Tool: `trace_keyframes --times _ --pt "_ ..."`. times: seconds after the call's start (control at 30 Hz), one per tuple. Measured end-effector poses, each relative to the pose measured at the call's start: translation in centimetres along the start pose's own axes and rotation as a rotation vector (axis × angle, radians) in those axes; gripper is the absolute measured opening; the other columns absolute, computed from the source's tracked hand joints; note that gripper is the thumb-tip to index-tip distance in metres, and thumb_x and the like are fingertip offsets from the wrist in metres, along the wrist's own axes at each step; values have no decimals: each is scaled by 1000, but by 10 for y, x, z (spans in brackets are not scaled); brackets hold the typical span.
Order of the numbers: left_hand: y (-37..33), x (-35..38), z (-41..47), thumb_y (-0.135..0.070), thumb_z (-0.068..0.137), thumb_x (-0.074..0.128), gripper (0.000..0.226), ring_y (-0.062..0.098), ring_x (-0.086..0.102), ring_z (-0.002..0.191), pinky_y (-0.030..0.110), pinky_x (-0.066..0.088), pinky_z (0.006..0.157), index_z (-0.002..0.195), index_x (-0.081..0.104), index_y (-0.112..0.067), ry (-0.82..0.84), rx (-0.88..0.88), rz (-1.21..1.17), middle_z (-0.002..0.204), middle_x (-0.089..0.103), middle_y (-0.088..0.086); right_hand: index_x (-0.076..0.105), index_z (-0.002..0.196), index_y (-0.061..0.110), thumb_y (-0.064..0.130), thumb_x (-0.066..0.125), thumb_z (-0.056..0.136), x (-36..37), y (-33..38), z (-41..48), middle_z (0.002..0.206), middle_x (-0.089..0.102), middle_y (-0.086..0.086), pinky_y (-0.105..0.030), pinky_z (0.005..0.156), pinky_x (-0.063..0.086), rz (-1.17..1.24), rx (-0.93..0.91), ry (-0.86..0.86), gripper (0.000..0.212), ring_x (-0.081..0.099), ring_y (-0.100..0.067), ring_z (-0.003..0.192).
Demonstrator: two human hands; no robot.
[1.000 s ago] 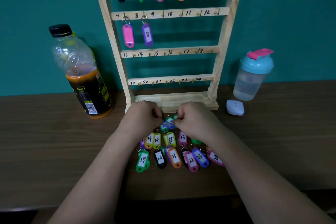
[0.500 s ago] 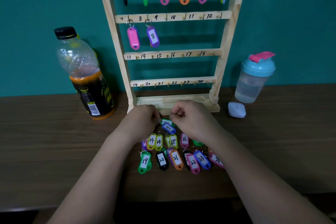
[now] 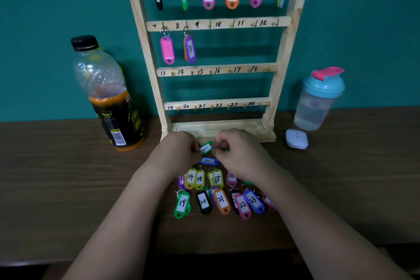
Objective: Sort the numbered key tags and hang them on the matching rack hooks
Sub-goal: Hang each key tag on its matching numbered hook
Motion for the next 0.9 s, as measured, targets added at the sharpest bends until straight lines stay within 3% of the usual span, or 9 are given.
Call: trace_keyframes --times 0.1,0.2,0.33,0.47,0.6,0.67,0.8,0.9 --pt "1 -5 -2 -23 92 69 6 18 65 84 27 47 69 87 71 -24 4 35 -39 87 72 -1 74 114 28 31 72 98 -1 0 2 111 65 11 -43 100 53 22 -26 -33 17 60 -10 107" --pt "1 -19 -6 -22 93 70 3 11 63 79 26 48 69 91 71 -24 -53 97 -120 83 70 -8 67 129 29 30 65 103 -3 3 3 128 59 11 -42 109 47 67 -75 -28 26 55 -12 124" --pt "-5 -40 -15 -17 92 72 10 6 61 84 24 49 73 92 68 -26 -136 243 -226 90 68 -10 61 140 33 32 57 109 -8 9 4 139 57 16 -35 104 48 178 -123 11 32 56 -7 124" --pt "-9 -55 -21 -15 94 69 13 10 60 86 28 50 75 91 65 -26 -208 301 -323 90 66 -9 67 133 34 34 52 111 -14 19 2 125 69 20 -32 104 49 432 -104 117 27 60 4 119" --pt "-12 -65 -25 -15 93 69 16 15 61 83 36 53 75 88 65 -30 -264 313 -401 86 65 -7 72 116 33 40 49 110 -18 24 1 113 73 11 -45 110 45 682 -29 150 24 64 -7 115" --pt "-14 -67 -27 -15 93 70 18 14 61 82 34 53 75 87 65 -30 -271 299 -439 83 66 -7 70 108 29 41 53 109 -21 26 1 108 72 5 -46 107 46 722 -34 135 21 66 -13 110" --pt "-11 -66 -25 -18 95 68 13 13 60 79 41 53 75 90 66 -30 -230 253 -510 84 67 -6 67 111 14 28 59 108 -26 31 -1 98 78 -2 -31 93 52 797 -62 155 16 73 -13 98" --pt "-9 -66 -26 -23 97 66 10 18 64 80 48 55 75 92 66 -31 -211 241 -552 84 68 -5 67 108 14 28 61 108 -29 33 -1 92 79 -3 -36 91 54 768 -73 137 15 75 -16 92"
Point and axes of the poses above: each hand's wrist, its own z-axis towards the middle knuckle, its own x-axis out of the palm, y = z × x, the point moved 4 cm from there along z, towards the middle knuckle
